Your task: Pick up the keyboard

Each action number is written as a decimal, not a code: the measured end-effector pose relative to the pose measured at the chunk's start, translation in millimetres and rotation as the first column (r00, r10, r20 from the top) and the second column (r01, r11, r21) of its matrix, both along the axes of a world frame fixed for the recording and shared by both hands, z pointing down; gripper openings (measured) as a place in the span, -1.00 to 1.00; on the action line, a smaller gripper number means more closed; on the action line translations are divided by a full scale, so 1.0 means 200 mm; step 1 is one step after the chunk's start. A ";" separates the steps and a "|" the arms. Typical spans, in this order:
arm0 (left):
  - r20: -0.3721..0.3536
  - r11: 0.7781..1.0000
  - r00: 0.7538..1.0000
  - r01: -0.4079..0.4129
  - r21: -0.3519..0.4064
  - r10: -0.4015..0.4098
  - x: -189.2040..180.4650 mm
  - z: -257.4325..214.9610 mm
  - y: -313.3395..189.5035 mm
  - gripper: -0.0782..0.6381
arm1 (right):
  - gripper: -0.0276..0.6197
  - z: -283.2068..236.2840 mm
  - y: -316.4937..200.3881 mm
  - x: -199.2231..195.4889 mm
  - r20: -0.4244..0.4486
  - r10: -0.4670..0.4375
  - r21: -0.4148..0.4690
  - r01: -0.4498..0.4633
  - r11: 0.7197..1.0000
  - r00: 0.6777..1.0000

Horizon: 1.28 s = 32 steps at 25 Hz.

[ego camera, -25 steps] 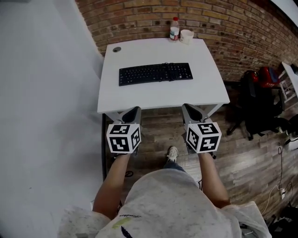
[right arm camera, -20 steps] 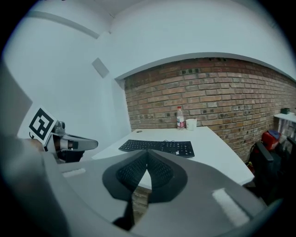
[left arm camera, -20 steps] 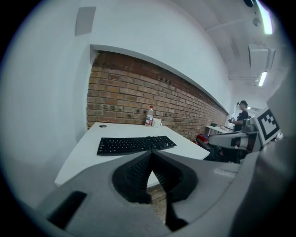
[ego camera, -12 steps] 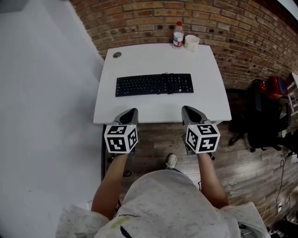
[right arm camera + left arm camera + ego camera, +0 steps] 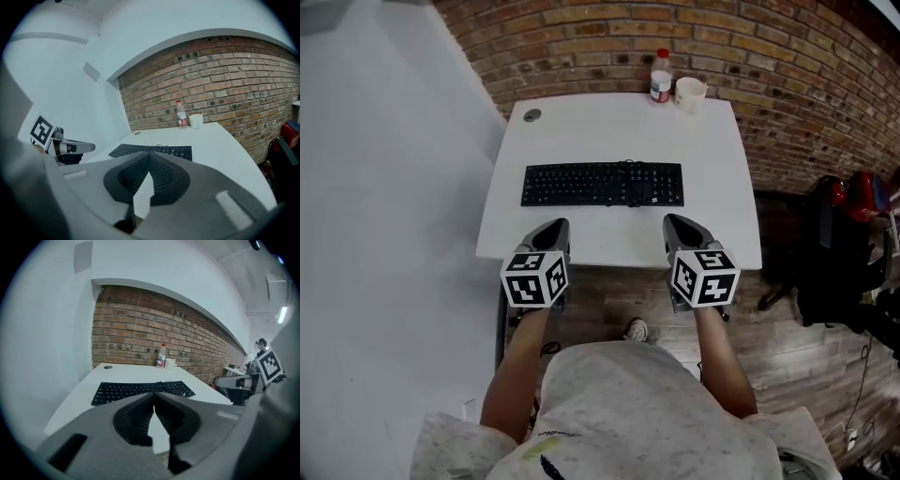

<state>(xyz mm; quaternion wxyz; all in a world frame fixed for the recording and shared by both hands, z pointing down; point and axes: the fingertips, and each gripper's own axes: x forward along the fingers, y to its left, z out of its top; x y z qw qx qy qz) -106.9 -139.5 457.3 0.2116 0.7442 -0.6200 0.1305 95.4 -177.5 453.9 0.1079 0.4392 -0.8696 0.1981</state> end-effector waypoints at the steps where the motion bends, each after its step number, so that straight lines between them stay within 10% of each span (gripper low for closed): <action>1: 0.000 1.000 1.000 0.005 -0.002 -0.005 0.00 0.01 -0.01 -0.77 | -0.88 0.01 -0.02 0.01 0.001 -0.005 -0.005 0.005 1.000 1.000; 32: -0.085 0.989 0.994 0.054 -0.135 -0.066 -0.67 0.40 -0.64 -0.04 | -0.23 0.37 -0.74 0.03 -0.055 0.005 -0.182 -0.015 0.983 0.998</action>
